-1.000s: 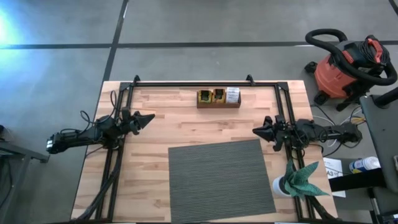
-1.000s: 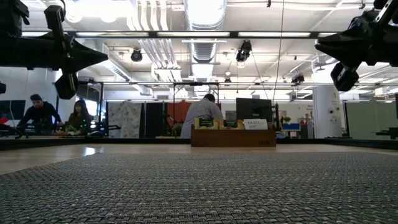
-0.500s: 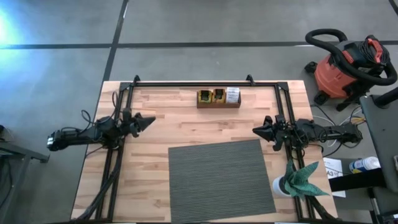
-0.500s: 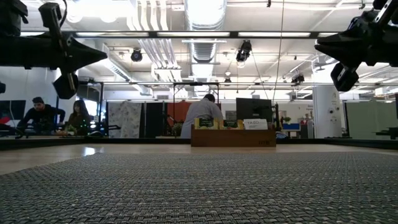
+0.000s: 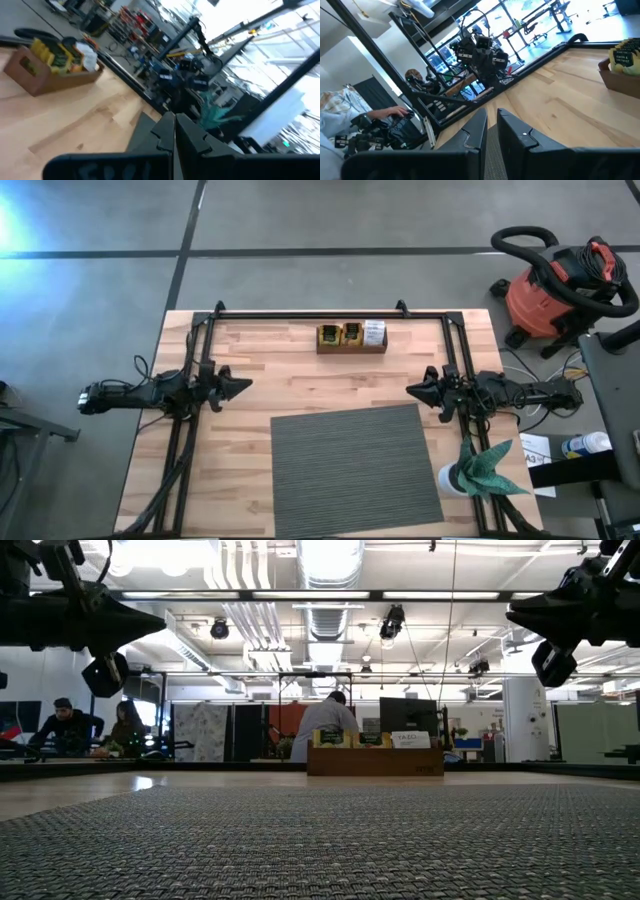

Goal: Pick & Place Tea
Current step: Return to Home Position

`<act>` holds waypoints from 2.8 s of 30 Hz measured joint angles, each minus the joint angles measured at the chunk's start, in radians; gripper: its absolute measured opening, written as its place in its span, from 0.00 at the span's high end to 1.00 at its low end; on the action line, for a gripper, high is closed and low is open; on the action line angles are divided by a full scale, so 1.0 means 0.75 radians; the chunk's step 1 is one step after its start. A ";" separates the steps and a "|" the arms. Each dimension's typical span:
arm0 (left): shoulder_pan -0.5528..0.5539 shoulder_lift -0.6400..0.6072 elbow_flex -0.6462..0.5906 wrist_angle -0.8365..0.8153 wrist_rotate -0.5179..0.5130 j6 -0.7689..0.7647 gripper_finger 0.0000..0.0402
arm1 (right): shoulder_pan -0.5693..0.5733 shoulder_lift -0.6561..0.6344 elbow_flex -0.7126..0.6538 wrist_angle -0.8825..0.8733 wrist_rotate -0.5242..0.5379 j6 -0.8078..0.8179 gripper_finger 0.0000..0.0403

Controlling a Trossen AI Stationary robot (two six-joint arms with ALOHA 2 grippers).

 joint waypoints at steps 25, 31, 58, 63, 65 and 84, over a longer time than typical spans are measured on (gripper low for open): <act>0.110 -0.001 0.000 -0.079 0.362 0.848 0.97 | 0.000 0.000 0.001 0.000 0.000 0.000 0.89; 0.079 -0.001 0.000 -0.085 0.363 0.899 0.97 | 0.000 0.000 0.001 0.000 0.000 0.000 0.89; 0.079 0.006 0.005 -0.058 0.369 0.697 0.97 | 0.000 0.000 0.001 0.000 0.000 0.000 0.89; 0.079 0.006 0.006 -0.055 0.368 0.697 0.97 | 0.000 0.000 0.001 0.000 0.000 0.000 0.89; 0.079 0.006 0.006 -0.054 0.367 0.697 0.97 | 0.000 0.000 0.001 -0.001 0.000 0.000 0.89; 0.079 0.006 0.006 -0.053 0.364 0.697 0.97 | -0.008 -0.004 0.001 0.017 -0.304 -0.644 0.89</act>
